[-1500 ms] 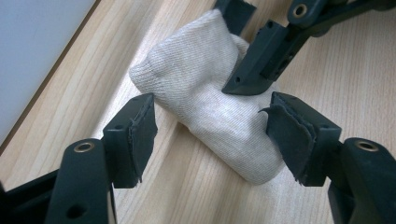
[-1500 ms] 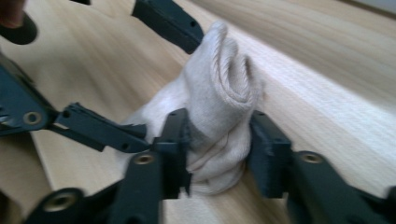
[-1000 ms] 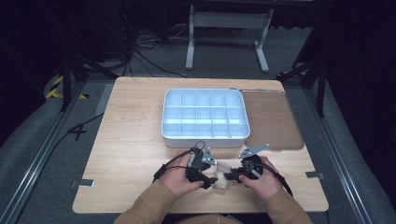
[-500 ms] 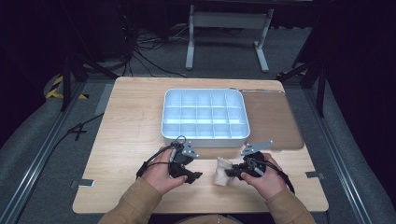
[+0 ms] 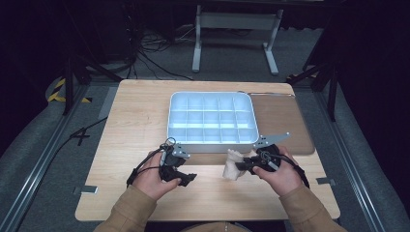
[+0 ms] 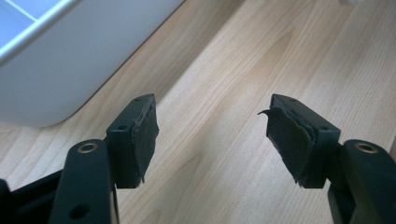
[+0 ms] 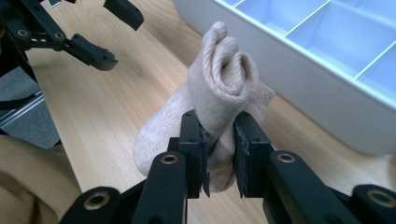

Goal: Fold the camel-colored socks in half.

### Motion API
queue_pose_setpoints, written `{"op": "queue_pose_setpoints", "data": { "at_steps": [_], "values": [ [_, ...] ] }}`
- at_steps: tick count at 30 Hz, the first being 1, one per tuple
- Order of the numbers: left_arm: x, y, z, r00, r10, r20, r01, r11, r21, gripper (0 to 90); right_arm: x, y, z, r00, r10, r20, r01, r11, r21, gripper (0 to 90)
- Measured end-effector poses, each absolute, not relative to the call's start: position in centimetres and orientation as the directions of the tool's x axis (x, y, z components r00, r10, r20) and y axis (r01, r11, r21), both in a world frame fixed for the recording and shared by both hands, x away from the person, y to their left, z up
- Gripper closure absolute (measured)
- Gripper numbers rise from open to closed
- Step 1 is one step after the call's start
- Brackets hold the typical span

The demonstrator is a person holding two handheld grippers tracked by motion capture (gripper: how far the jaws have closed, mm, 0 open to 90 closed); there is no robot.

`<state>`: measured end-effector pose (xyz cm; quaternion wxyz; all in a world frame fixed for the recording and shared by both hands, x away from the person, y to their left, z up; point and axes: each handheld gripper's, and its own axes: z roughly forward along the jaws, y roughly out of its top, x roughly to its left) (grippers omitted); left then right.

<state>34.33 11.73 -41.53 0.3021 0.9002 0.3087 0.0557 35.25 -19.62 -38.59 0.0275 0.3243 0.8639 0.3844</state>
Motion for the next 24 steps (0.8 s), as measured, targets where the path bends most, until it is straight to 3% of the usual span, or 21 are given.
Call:
{"op": "queue_pose_setpoints", "data": {
  "at_steps": [24],
  "values": [
    [35.0, 13.0, -41.2, 0.803, 0.591, -0.079, 0.525, -0.637, 0.564, 33.0, 38.5, -20.8, -35.6, -0.771, 0.621, 0.143, 0.518, 0.48, 0.708, 74.9]
  ]
}}
